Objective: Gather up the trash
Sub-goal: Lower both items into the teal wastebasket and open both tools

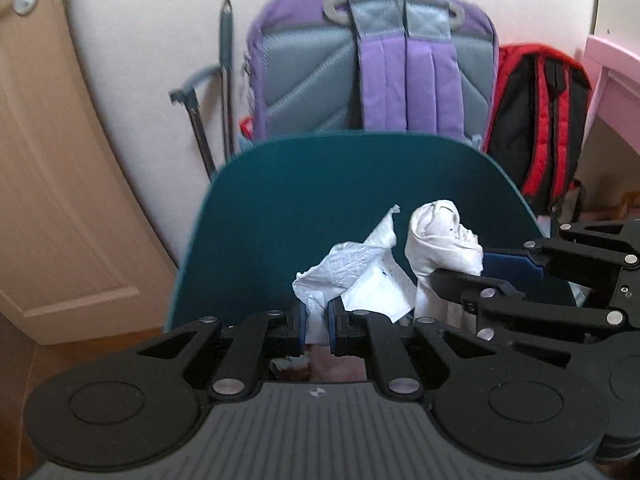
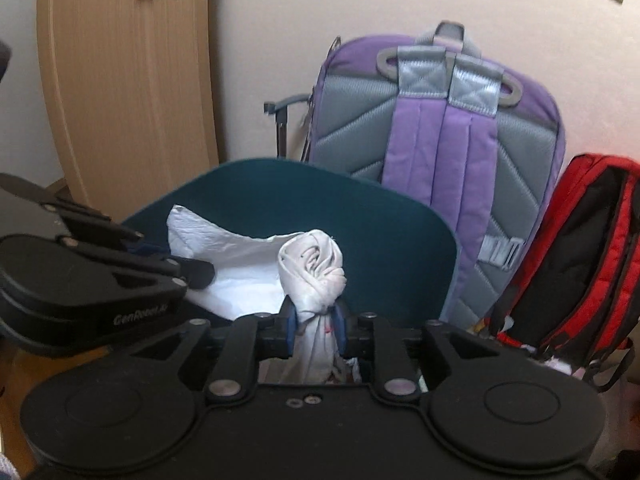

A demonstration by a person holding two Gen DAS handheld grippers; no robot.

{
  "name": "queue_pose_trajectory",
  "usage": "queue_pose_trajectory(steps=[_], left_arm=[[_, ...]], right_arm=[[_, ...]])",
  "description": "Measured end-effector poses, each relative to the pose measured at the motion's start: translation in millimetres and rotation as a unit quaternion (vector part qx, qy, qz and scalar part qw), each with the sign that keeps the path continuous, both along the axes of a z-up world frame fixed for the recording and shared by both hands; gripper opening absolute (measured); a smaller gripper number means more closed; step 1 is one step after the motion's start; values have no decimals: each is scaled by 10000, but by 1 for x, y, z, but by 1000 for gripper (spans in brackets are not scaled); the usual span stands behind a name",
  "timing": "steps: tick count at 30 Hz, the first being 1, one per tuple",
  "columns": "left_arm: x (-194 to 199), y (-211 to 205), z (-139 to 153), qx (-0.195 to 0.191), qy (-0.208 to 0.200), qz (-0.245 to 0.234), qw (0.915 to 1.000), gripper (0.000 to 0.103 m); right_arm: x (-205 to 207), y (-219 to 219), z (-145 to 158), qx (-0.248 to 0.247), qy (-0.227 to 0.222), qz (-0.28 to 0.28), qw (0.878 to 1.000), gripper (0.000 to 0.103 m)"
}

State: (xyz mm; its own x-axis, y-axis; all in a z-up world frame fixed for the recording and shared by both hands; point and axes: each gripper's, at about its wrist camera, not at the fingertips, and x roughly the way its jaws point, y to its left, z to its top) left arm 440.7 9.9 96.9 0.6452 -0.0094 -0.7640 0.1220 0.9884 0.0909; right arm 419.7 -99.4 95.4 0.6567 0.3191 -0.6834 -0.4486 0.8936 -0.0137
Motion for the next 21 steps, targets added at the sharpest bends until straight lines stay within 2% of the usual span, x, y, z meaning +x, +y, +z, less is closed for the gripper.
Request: queue_pose_trajectory(steps=[4, 7, 13, 16, 18, 20, 21], left_arm=[[2, -4, -6, 69, 124, -39, 9999, 12], [1, -4, -7, -41, 163, -29, 9999, 13], [-6, -5, -4, -47, 156, 52, 9999, 24], [-12, -4, 2, -116, 98, 87, 9998, 35], [-18, -5, 8, -116, 10, 123, 9999, 53], [-26, -6, 15, -126, -106, 145, 9998, 60], [-30, -6, 19, -154, -148, 129, 9997, 60]], right_arm=[[-1, 1, -1, -100, 42, 56, 9999, 24], [-3, 0, -1, -188, 36, 102, 9998, 27], [-10, -6, 5, -170, -26, 33, 9998, 37], [-16, -12, 11, -99, -43, 16, 9999, 40], [-20, -16, 18, -60, -87, -16, 9999, 40], [-26, -22, 26, 23, -112, -33, 9999, 40], [-30, -25, 30, 61, -131, -39, 9999, 41]])
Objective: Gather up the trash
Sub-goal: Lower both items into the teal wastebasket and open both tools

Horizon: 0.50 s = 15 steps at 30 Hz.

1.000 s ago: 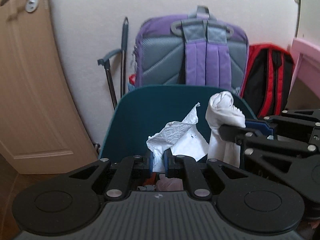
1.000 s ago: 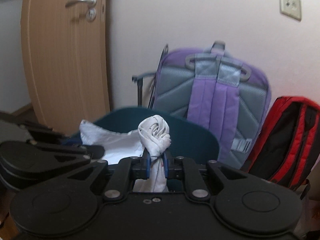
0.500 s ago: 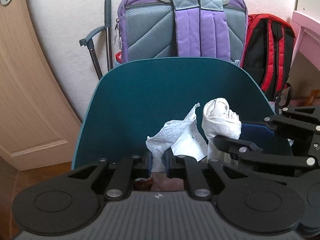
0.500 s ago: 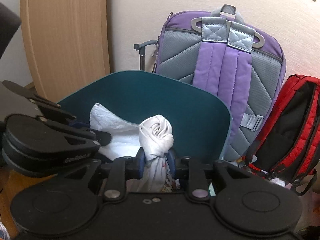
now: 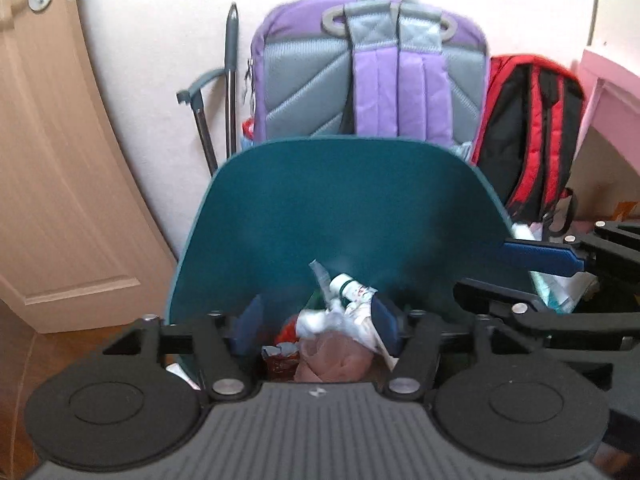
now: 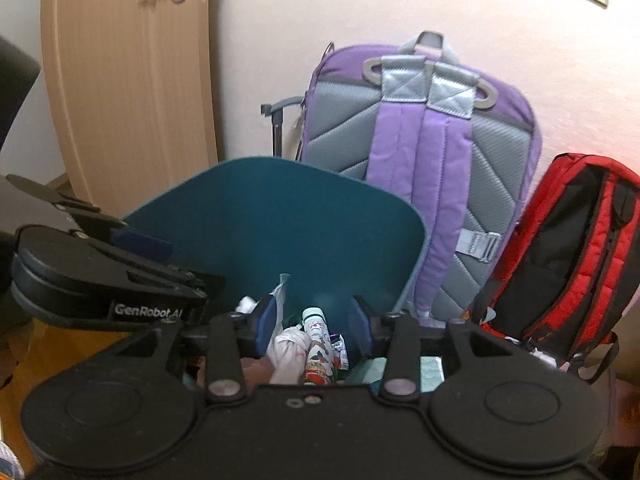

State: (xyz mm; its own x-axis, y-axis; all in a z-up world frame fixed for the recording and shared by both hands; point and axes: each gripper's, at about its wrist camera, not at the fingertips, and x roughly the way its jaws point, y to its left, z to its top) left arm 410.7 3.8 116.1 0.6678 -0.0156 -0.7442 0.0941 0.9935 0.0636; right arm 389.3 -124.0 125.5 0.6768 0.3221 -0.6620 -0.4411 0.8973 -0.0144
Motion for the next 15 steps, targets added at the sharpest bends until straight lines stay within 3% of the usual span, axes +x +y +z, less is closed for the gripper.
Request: queue_pose_trajectory(steps=[15], left_arm=[[-88, -13, 51, -163, -327, -171, 9992, 68]], right_arm=[[-88, -22, 58, 344, -273, 234, 9988, 45]])
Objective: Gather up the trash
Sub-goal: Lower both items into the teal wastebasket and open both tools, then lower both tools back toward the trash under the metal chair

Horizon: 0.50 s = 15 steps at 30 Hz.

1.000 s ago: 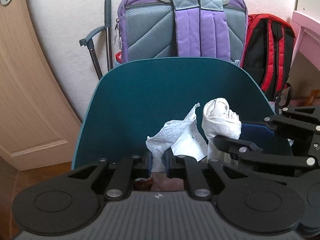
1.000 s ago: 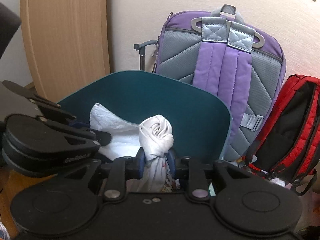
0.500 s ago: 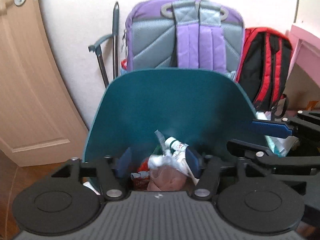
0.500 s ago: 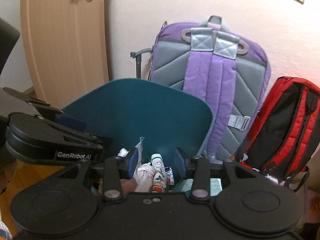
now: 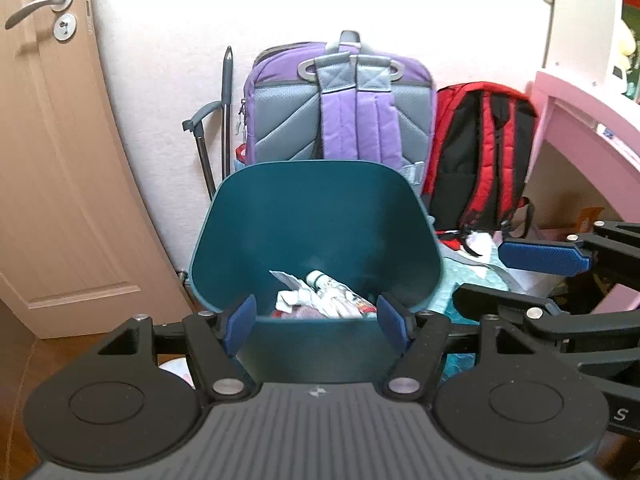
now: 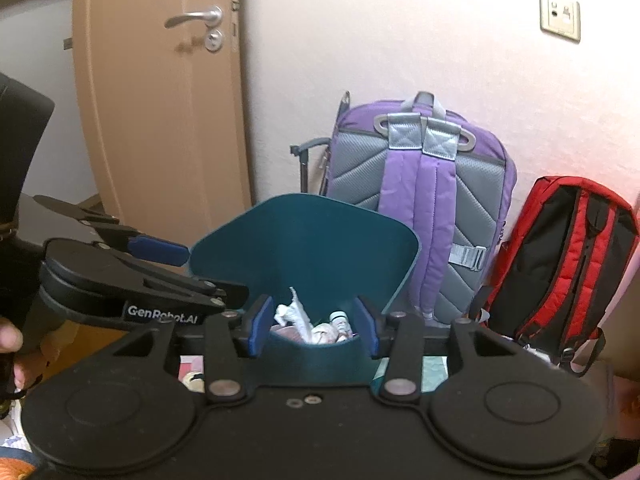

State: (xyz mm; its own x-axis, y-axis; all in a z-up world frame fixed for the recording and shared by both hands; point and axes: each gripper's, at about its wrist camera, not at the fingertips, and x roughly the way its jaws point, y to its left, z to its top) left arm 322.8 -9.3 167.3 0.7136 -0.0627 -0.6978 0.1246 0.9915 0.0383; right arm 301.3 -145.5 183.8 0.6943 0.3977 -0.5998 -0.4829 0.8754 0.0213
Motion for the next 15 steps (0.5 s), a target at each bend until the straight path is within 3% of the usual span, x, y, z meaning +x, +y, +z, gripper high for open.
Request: queue_pose_trajectory(steps=[3, 9, 15], left_arm=[[-22, 2, 8, -103, -117, 7, 9999, 77], [-61, 6, 10, -67, -212, -73, 9997, 82], [-94, 15, -5, -80, -196, -147, 9997, 84]], right_arm=[[-19, -2, 7, 49, -29, 62, 10000, 46], [-55, -4, 10, 85, -17, 229, 9997, 47], [-84, -1, -8, 103, 193, 530, 9984, 48]])
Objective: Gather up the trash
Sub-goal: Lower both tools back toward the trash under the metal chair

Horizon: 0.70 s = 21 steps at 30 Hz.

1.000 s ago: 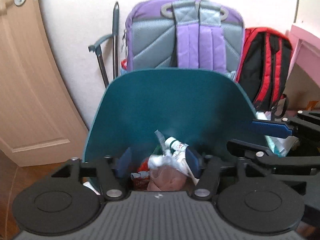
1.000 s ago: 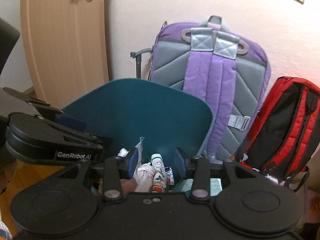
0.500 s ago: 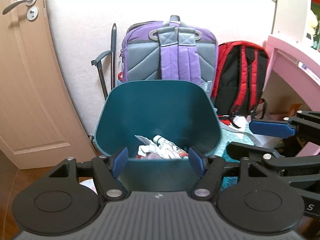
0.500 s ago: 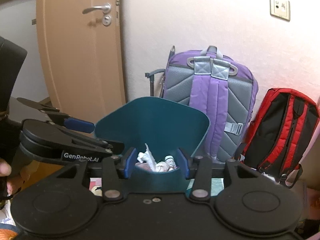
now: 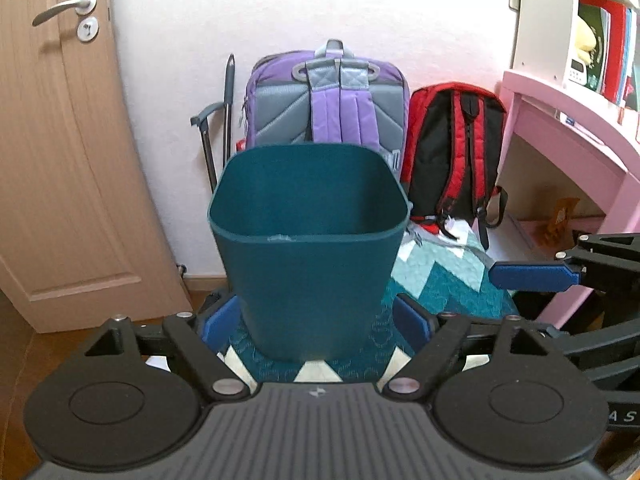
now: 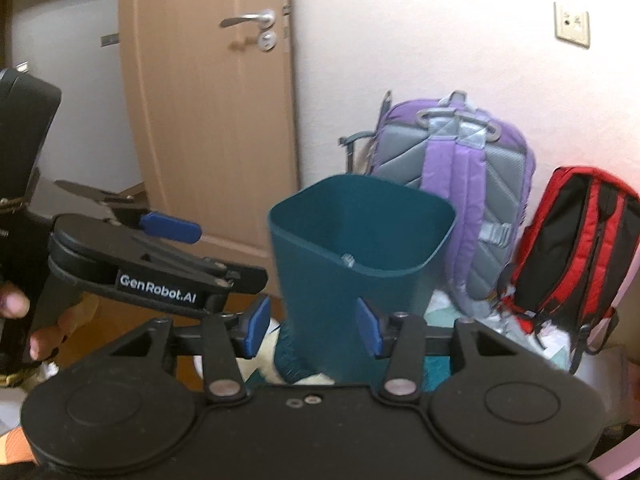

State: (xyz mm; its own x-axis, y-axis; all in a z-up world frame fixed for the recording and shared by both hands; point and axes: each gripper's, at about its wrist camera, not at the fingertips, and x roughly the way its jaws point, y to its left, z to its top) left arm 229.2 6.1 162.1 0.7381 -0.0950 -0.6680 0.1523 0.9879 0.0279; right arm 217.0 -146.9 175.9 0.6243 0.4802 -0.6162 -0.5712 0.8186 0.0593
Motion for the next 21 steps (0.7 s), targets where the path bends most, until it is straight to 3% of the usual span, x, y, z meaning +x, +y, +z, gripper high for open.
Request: queue_pose_trajectory(steps=[7, 9, 12, 17, 21], left_arm=[[-21, 18, -50, -117, 273, -94, 9995, 85], [-23, 25, -72, -86, 391, -63, 9992, 92], [-22, 39, -112, -118, 560, -24, 9984, 97], [-7, 70, -182, -346, 813, 193, 9959, 97], [9, 92, -239, -252, 1039, 283, 9939, 97]], right_arm=[[-21, 8, -46, 17, 356, 233, 9991, 49], [-22, 12, -66, -74, 449, 242, 9987, 49], [-19, 20, -102, -203, 704, 267, 9970, 49], [-5, 33, -179, -362, 1383, 123, 9897, 49], [12, 43, -243, -419, 1953, -122, 9798, 49]])
